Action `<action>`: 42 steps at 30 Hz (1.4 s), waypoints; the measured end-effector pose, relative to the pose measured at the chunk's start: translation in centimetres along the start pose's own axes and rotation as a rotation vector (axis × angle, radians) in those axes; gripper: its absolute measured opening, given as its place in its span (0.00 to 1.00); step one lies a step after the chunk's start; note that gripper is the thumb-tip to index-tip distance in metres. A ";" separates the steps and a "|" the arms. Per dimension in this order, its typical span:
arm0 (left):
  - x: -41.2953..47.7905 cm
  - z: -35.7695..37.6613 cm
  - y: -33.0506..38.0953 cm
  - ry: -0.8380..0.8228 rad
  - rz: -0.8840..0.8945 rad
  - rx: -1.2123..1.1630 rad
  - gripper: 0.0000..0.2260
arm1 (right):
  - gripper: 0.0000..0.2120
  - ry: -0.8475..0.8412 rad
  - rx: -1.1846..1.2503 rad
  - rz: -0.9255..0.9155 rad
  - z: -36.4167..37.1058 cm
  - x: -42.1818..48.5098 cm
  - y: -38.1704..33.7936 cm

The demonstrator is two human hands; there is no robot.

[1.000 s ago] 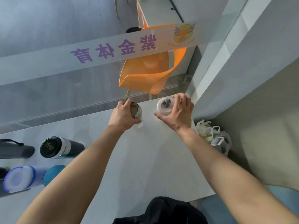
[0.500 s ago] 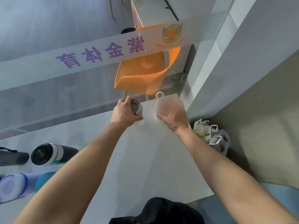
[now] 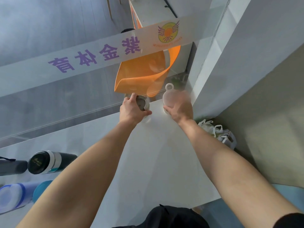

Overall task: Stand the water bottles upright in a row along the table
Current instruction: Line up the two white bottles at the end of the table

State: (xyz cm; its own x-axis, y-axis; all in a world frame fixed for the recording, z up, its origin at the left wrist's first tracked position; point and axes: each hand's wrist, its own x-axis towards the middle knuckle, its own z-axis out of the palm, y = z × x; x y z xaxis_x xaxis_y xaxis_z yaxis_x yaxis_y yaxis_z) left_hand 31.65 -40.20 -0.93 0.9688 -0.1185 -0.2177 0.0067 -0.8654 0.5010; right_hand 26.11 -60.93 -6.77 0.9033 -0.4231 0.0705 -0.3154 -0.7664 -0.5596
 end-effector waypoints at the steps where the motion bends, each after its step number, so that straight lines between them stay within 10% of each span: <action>1: 0.3 0.2 0.6 -0.004 0.013 0.001 0.42 | 0.32 0.012 -0.008 -0.008 0.0 0.0 0.1; 11: 1.5 1.2 2.7 -0.022 0.030 0.028 0.46 | 0.34 -0.007 -0.004 0.016 -0.3 0.4 -0.1; 16: 1.4 1.0 1.9 -0.073 0.077 0.113 0.46 | 0.53 -0.063 0.021 0.171 -1.0 -0.7 0.8; 23: 1.3 1.1 1.0 -0.017 0.063 0.116 0.47 | 0.24 -0.531 -0.269 0.119 0.6 -7.7 3.3; 37: -0.4 -1.1 -0.7 -0.154 0.058 0.222 0.56 | 0.28 -0.706 -0.335 0.045 1.4 -11.0 0.0; 42: -2.9 -5.7 -5.2 -0.158 0.114 0.365 0.37 | 0.27 -0.766 -0.365 -0.047 2.4 -11.4 -3.8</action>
State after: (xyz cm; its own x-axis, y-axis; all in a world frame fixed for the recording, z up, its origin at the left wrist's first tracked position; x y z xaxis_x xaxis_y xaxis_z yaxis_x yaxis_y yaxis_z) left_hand 30.18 -32.54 1.89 0.9082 -0.2724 -0.3178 -0.2145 -0.9549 0.2054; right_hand 17.70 -52.02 -7.48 0.8240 -0.0439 -0.5648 -0.2279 -0.9385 -0.2595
